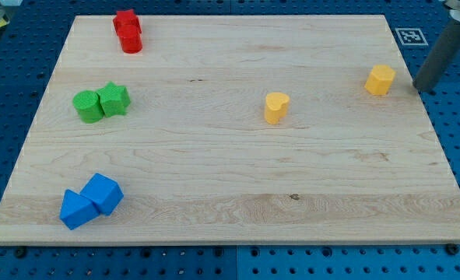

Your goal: Move the yellow hexagon to the top right of the yellow heart

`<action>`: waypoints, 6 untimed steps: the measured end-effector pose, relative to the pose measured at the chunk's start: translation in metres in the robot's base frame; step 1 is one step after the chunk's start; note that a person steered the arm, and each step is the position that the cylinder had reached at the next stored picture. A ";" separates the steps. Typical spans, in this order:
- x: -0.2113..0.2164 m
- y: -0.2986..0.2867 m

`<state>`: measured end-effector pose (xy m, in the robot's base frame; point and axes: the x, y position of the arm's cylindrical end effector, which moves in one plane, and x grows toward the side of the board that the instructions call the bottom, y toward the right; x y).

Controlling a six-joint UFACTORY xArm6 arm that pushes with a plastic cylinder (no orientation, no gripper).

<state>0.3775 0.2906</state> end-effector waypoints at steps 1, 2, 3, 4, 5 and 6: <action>-0.009 -0.047; -0.009 -0.082; -0.015 -0.106; -0.039 -0.097; -0.030 -0.124; -0.019 -0.139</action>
